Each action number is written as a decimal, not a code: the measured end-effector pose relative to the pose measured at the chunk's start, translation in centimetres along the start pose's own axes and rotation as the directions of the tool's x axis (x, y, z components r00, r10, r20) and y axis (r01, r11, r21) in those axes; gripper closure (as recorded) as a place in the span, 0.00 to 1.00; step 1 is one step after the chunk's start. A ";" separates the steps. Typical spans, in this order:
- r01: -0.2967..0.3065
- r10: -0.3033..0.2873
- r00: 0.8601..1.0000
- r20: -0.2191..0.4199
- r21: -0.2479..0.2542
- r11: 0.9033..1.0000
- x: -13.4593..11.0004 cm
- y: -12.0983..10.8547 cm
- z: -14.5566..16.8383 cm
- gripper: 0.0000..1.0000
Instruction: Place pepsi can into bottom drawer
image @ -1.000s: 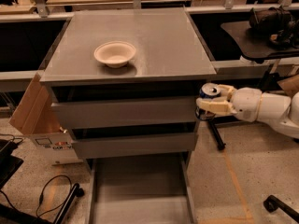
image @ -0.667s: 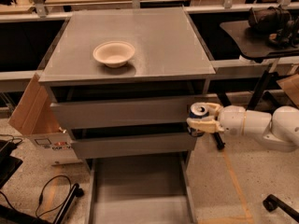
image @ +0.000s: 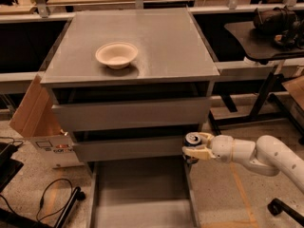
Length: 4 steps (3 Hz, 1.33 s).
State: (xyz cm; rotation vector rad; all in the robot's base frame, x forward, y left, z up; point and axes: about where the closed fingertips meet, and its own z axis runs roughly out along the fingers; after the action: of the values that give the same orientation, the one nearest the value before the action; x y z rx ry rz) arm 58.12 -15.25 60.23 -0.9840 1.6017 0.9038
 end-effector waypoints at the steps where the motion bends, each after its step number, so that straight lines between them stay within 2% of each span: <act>1: 0.000 0.000 1.000 0.000 0.000 1.000 0.0 0.0 0.0 1.00; 2: -0.013 0.012 1.000 -0.006 -0.025 1.000 2.6 0.4 4.1 1.00; 4: -0.001 -0.001 1.000 -0.012 -0.142 0.990 14.0 4.4 17.6 1.00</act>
Offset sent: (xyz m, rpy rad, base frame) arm 0.0180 0.0834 -0.0902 0.0058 0.0461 0.0484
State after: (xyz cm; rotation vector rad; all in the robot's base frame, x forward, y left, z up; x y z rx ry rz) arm 58.22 0.16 43.20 -1.0896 1.5635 1.0257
